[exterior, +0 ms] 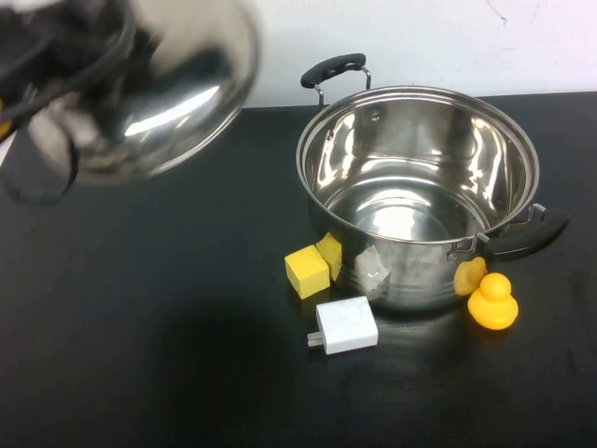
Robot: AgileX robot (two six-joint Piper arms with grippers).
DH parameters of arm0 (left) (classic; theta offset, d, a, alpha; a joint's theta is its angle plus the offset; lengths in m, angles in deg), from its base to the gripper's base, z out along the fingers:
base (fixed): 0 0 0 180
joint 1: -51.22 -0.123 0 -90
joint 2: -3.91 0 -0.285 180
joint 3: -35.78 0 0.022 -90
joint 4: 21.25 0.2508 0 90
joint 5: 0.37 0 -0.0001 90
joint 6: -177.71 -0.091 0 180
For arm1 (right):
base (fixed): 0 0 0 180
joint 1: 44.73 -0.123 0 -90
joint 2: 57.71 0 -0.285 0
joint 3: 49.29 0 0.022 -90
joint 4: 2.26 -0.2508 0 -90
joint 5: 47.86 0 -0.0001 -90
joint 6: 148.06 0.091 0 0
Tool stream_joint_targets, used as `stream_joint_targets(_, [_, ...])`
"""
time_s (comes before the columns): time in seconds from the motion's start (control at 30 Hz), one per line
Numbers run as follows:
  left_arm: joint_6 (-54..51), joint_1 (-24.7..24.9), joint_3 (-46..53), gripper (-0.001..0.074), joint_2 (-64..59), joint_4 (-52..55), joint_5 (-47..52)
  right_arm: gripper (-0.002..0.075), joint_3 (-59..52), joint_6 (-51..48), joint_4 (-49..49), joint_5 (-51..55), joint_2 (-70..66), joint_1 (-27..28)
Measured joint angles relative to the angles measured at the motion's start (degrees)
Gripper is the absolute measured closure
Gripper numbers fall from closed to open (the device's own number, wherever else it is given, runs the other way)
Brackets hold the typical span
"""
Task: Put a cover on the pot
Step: Place the pot lid on the pot
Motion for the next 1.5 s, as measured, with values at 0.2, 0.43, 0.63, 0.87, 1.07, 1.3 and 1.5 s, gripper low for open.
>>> stream_joint_targets(0.2, [11.2,12.4,-13.5,0.0414,-5.3,17.0,6.0,0.0728,0.0,0.0,0.0,0.0,0.0,0.0])
stream_joint_targets(0.43, [13.2,21.8,-21.8,0.0414,-15.4,21.1,8.2,0.0728,0.0,0.0,0.0,0.0,0.0,0.0])
stream_joint_targets(0.63, [13.2,25.2,-24.5,0.0414,-22.5,24.5,9.3,0.0728,0.0,0.0,0.0,0.0,0.0,0.0])
stream_joint_targets(0.87, [14.8,27.6,-25.5,0.0414,-26.8,27.0,9.6,0.0728,0.0,0.0,0.0,0.0,0.0,0.0])
stream_joint_targets(1.07, [15.2,27.8,-25.6,0.0414,-28.0,27.4,9.8,0.0728,0.0,0.0,0.0,0.0,0.0,0.0])
stream_joint_targets(1.3, [15.2,27.8,-25.9,0.0414,-28.4,28.3,8.6,0.0728,0.0,0.0,0.0,0.0,0.0,0.0])
stream_joint_targets(1.5, [15.2,27.8,-25.9,0.0414,-28.5,28.5,7.4,0.0728,0.0,0.0,0.0,0.0,0.0,0.0])
